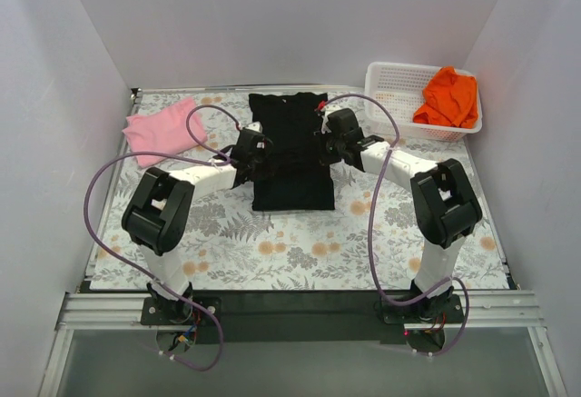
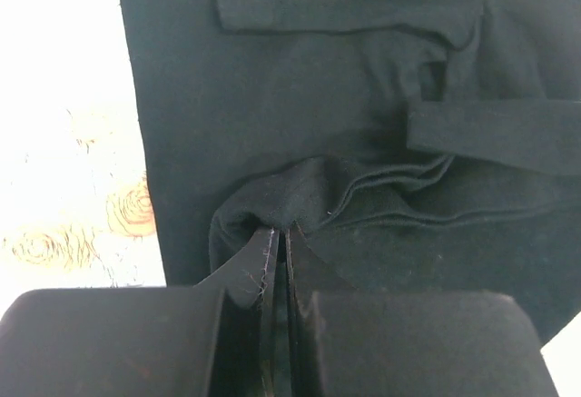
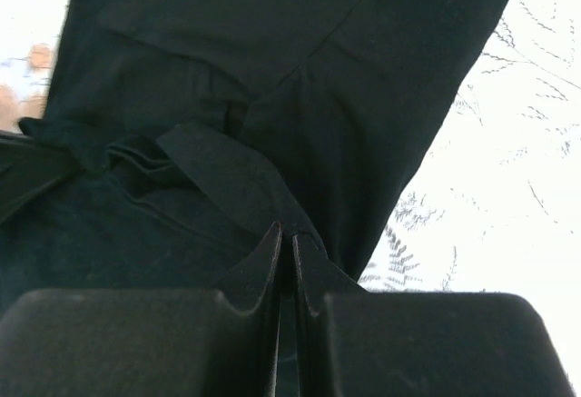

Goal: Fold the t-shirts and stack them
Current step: Fold the tshirt

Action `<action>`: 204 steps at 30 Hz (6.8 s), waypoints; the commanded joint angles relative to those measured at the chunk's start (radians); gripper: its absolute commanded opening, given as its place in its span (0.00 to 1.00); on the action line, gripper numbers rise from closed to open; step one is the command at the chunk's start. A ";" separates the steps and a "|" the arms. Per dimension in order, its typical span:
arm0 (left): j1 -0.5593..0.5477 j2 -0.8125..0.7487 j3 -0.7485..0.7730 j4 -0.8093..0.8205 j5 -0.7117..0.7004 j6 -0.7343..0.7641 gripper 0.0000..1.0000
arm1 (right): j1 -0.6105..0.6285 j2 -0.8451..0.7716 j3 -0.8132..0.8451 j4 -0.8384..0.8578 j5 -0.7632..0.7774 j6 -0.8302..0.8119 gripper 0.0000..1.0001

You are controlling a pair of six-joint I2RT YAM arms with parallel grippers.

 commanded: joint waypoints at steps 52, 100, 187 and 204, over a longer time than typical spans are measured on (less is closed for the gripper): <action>0.032 -0.196 -0.071 0.204 0.143 -0.014 0.95 | -0.039 -0.012 0.142 -0.047 -0.137 -0.104 0.94; -0.252 -0.189 -0.624 0.433 -0.036 -0.144 0.96 | -0.016 -0.110 -0.021 0.034 -0.062 -0.072 0.94; -0.387 -0.798 -0.888 0.195 -0.168 -0.403 0.00 | 0.239 -0.578 -0.820 0.180 -0.112 0.186 0.01; -0.477 -0.862 -0.649 0.069 -0.269 -0.336 0.00 | 0.305 -0.781 -0.727 0.017 -0.014 0.185 0.01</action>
